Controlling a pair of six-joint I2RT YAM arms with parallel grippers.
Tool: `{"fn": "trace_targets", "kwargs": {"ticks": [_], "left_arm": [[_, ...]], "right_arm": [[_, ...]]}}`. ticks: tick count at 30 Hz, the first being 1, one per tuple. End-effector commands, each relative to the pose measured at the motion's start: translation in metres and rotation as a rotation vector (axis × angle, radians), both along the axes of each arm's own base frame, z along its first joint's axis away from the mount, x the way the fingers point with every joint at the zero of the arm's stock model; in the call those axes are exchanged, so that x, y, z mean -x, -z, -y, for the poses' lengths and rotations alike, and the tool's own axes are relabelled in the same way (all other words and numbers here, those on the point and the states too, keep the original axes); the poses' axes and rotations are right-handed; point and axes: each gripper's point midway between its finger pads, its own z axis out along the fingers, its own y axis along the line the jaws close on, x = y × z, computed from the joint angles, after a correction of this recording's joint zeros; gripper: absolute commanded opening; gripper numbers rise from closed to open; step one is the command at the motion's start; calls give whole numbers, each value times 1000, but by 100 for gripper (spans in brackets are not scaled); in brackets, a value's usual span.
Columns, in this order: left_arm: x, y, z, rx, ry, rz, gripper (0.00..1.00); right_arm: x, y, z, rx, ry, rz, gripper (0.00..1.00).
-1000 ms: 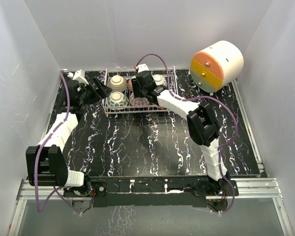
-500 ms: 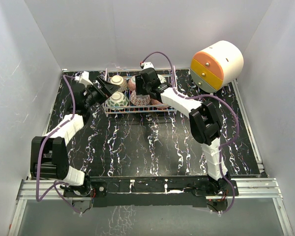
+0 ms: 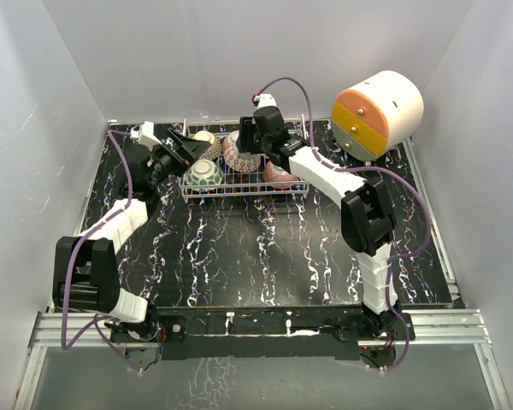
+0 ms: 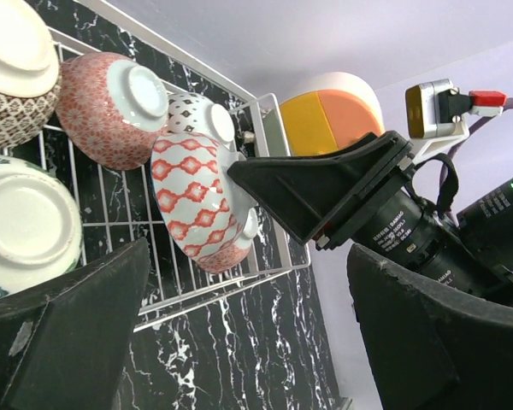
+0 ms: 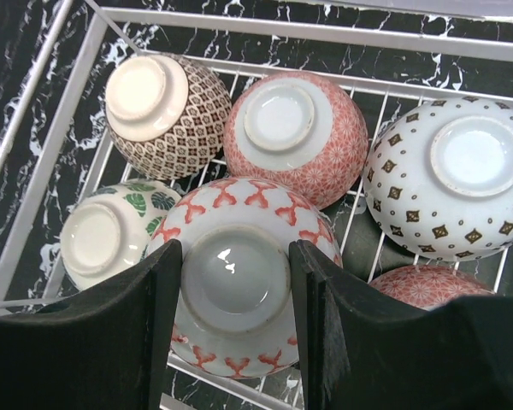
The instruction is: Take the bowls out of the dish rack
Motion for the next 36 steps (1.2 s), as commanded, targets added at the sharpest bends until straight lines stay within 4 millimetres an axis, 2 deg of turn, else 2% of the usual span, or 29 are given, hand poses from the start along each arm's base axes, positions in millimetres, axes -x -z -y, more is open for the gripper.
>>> {"fn": "trace_targets", "kwargs": {"ticks": [1, 14, 22, 28, 36], "left_arm": [[4, -17, 9, 62, 12, 58, 97], [11, -23, 34, 191, 117, 129, 97], [12, -24, 48, 255, 159, 166, 97], [21, -48, 61, 321, 214, 284, 91], [26, -59, 72, 407, 272, 326, 84]], "right_arm": [[-6, -93, -1, -180, -6, 165, 37], [20, -139, -6, -378, -142, 176, 37], [33, -152, -8, -440, -196, 167, 37], [39, -152, -5, -454, -195, 169, 37], [50, -159, -7, -482, -234, 167, 37]]}}
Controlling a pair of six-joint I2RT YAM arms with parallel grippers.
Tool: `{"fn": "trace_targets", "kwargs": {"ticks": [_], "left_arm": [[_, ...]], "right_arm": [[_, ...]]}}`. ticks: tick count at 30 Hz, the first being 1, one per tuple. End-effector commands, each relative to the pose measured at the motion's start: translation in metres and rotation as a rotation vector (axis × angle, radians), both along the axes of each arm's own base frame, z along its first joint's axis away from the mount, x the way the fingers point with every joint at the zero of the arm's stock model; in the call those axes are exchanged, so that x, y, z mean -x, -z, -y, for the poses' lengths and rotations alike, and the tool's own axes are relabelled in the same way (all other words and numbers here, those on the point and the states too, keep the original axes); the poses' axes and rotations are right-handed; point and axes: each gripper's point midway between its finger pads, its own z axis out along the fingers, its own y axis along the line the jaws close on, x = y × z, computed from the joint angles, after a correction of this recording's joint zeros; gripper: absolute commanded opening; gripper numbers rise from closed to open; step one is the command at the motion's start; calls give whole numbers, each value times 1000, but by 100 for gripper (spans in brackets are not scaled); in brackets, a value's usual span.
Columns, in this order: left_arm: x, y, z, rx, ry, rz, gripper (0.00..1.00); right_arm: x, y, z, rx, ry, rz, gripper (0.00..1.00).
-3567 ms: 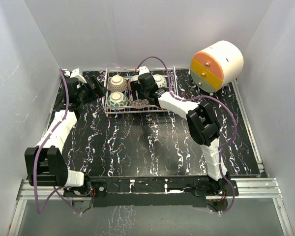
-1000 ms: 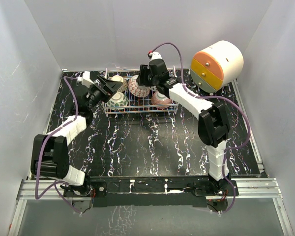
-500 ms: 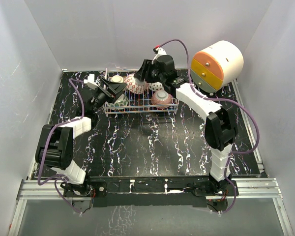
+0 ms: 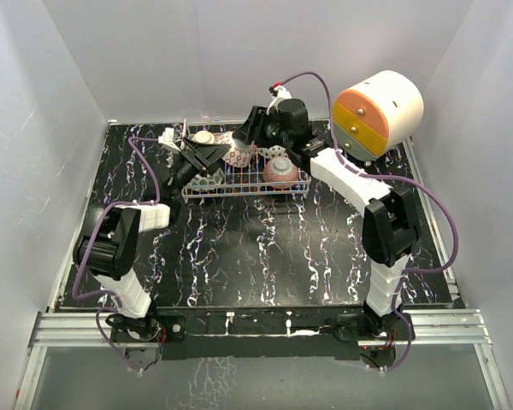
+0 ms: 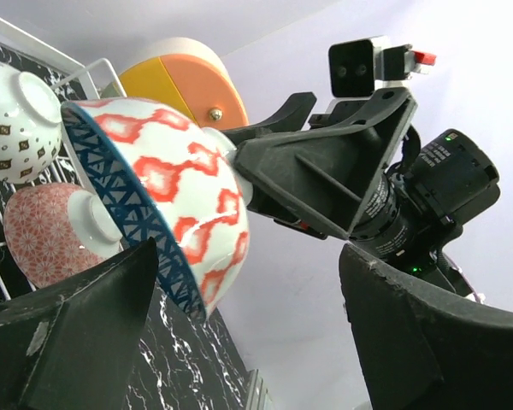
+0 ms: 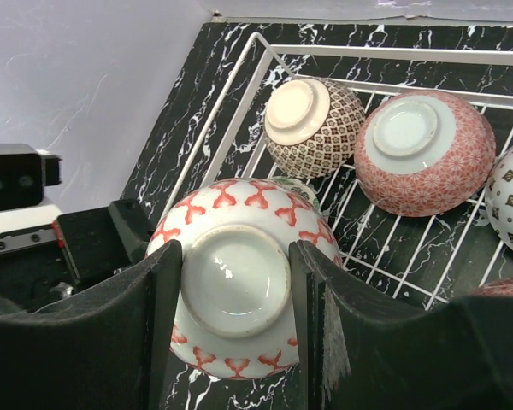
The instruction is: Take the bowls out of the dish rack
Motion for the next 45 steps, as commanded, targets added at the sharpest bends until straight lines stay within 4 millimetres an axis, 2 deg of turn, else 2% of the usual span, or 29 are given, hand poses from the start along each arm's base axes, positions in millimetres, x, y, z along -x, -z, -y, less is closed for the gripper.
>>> {"fn": "trace_targets", "kwargs": {"ticks": [1, 5, 13, 16, 18, 26, 29, 32, 33, 34, 36, 37, 39, 43, 45], "left_arm": [[13, -39, 2, 84, 32, 136, 82], [15, -50, 0, 101, 21, 158, 70], [15, -55, 3, 107, 27, 162, 31], [14, -53, 3, 107, 28, 148, 8], [14, -54, 3, 113, 28, 144, 0], [14, -55, 5, 104, 43, 151, 0], [11, -45, 9, 18, 44, 124, 0], [5, -33, 13, -117, 38, 77, 0], [2, -28, 14, -177, 35, 61, 0], [-1, -32, 16, -240, 30, 75, 0], [-4, -23, 19, -423, 15, 97, 0], [-3, -12, 20, -519, 20, 70, 0], [3, -6, 27, -657, 43, 89, 0], [26, 8, 51, -819, 169, 92, 0], [37, 24, 61, -943, 196, 63, 0]], "right_arm": [[13, -83, 1, -137, -32, 174, 37], [17, -84, 1, -143, -38, 174, 37], [16, -78, -3, -150, -56, 163, 37], [17, -76, -5, -154, -66, 158, 37], [16, -72, -5, -152, -65, 149, 37], [14, -66, 3, -134, -37, 143, 37], [13, -65, 12, -114, -10, 145, 50], [11, -60, 25, -77, 36, 146, 59], [12, -63, 29, -66, 52, 155, 60], [14, -71, 38, -56, 82, 174, 60], [16, -74, 49, -27, 128, 187, 60], [17, -75, 56, -14, 153, 194, 60], [23, -77, 71, 16, 199, 208, 61], [35, -81, 102, 89, 293, 231, 61], [39, -77, 120, 126, 342, 218, 61]]}}
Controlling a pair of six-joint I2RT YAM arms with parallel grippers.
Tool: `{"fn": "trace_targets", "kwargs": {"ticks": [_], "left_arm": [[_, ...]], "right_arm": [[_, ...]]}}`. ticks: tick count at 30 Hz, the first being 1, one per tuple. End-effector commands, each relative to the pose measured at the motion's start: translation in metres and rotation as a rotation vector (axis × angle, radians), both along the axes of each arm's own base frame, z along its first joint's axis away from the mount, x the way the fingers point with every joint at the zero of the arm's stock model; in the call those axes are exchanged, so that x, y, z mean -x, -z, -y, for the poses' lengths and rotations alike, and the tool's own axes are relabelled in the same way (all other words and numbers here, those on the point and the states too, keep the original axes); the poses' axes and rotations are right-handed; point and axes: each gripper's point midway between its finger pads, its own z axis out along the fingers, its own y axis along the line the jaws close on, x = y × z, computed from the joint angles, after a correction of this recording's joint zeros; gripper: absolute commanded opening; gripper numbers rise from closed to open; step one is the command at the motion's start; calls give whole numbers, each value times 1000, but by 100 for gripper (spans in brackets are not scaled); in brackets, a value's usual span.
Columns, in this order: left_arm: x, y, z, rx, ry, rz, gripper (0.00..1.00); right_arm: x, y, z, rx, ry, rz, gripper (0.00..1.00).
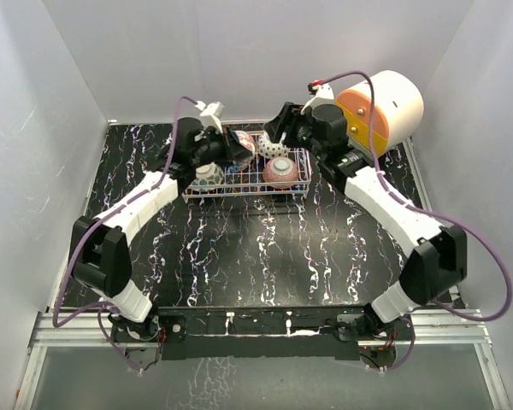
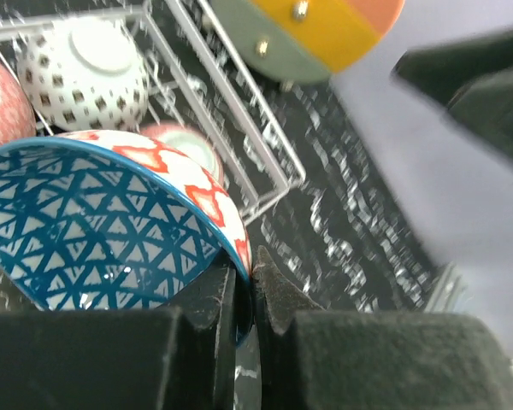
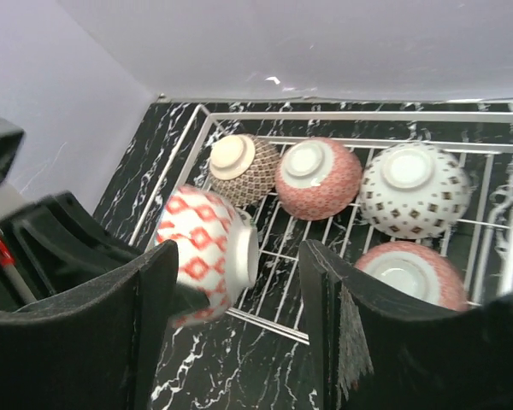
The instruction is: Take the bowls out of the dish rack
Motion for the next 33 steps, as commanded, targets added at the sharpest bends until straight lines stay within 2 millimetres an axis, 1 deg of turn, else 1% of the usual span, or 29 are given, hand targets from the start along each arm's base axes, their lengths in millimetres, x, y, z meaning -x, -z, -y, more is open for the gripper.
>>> {"fn": "trace_targets", "kwargs": {"ticks": [1, 4, 6, 9, 11, 13, 16, 18, 22, 26, 31, 33], "left_arm": [[48, 28, 16, -361, 121, -9, 0], [78, 48, 35, -541, 175, 12, 0], [96, 59, 42, -667, 189, 61, 0], [120, 69, 53, -781, 232, 102, 0], [135, 80, 59, -840, 281, 86, 0], [150, 95, 60, -922, 327, 75, 0], [164, 124, 51, -1098, 348, 66, 0], [166, 140, 46, -1180, 330, 70, 0], [168, 169, 42, -1253, 326, 44, 0], [162, 182, 38, -1310, 281, 39, 0], [165, 192, 39, -1316, 304, 23, 0], [167, 197, 39, -1322, 313, 9, 6]], "right_arm": [[7, -19, 52, 69, 162, 54, 61], [16, -7, 86, 64, 233, 22, 61], [21, 4, 109, 58, 277, 0, 61], [28, 25, 130, 72, 314, -43, 61], [34, 39, 138, 76, 326, -70, 61], [40, 51, 145, 80, 333, -92, 61], [46, 63, 153, 98, 343, -109, 61], [48, 71, 159, 117, 354, -124, 61], [50, 83, 166, 136, 364, -150, 61], [50, 90, 170, 146, 370, -167, 61], [51, 93, 173, 154, 372, -171, 61], [51, 94, 173, 155, 372, -172, 61]]}}
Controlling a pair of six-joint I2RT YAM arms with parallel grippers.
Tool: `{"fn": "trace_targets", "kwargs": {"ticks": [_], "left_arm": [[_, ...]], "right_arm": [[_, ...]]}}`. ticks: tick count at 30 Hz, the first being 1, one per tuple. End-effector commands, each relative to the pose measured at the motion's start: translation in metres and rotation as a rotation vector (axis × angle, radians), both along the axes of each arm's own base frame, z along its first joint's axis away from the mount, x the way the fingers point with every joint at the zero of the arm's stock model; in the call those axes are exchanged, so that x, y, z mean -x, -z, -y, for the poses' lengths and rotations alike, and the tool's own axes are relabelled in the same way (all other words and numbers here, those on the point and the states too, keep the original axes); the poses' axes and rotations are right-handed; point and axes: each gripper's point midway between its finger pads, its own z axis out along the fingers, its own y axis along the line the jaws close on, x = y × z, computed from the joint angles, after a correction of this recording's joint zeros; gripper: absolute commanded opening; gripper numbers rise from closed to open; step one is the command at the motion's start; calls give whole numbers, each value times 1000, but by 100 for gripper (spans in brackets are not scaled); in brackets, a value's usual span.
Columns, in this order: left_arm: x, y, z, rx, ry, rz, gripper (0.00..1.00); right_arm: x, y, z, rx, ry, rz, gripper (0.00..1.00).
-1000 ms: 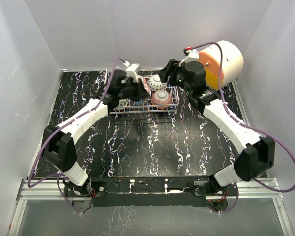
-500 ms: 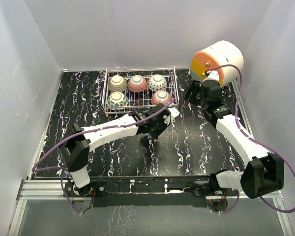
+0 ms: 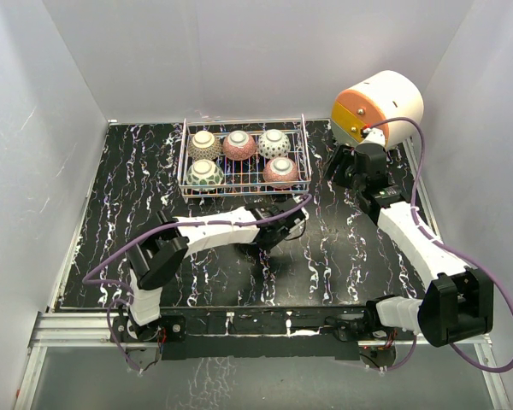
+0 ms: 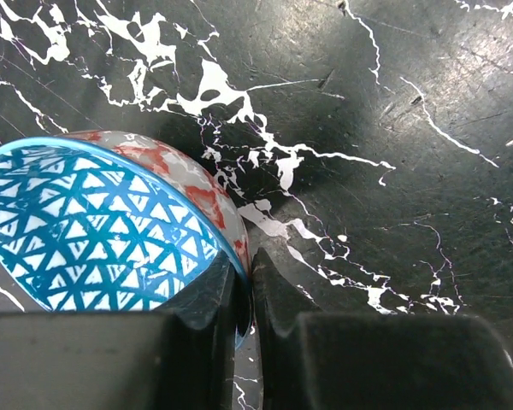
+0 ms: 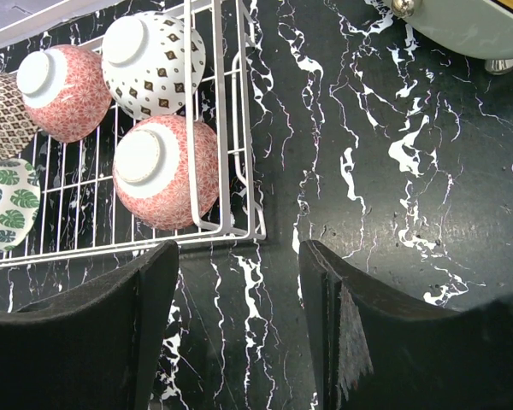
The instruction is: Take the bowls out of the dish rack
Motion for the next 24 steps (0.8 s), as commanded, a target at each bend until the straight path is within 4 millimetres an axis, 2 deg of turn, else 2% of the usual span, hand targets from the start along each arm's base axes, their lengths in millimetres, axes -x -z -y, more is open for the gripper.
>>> {"fn": "trace_targets", "kwargs": {"ticks": [1, 5, 10, 13, 17, 19, 21, 24], "left_arm": [[-5, -5, -2, -13, -21, 34, 11], [-1, -3, 1, 8, -28, 12, 32], [1, -16, 5, 63, -37, 12, 43], [4, -45, 19, 219, -17, 30, 60], [1, -86, 25, 389, -25, 61, 65], [-5, -107, 22, 485, -53, 70, 65], [-12, -129, 15, 601, -88, 72, 70], [-34, -149, -14, 751, -206, 80, 73]], "right_arm": [[-3, -20, 4, 2, 5, 70, 61], [-4, -20, 4, 0, 1, 69, 61], [-2, -24, 3, 2, -11, 73, 61], [0, -26, 0, 2, -32, 74, 61], [7, -28, -6, -5, -76, 78, 62], [12, -33, -12, -17, -114, 87, 63], [16, -37, -20, -29, -152, 97, 63], [22, -35, -34, -19, -211, 62, 63]]}}
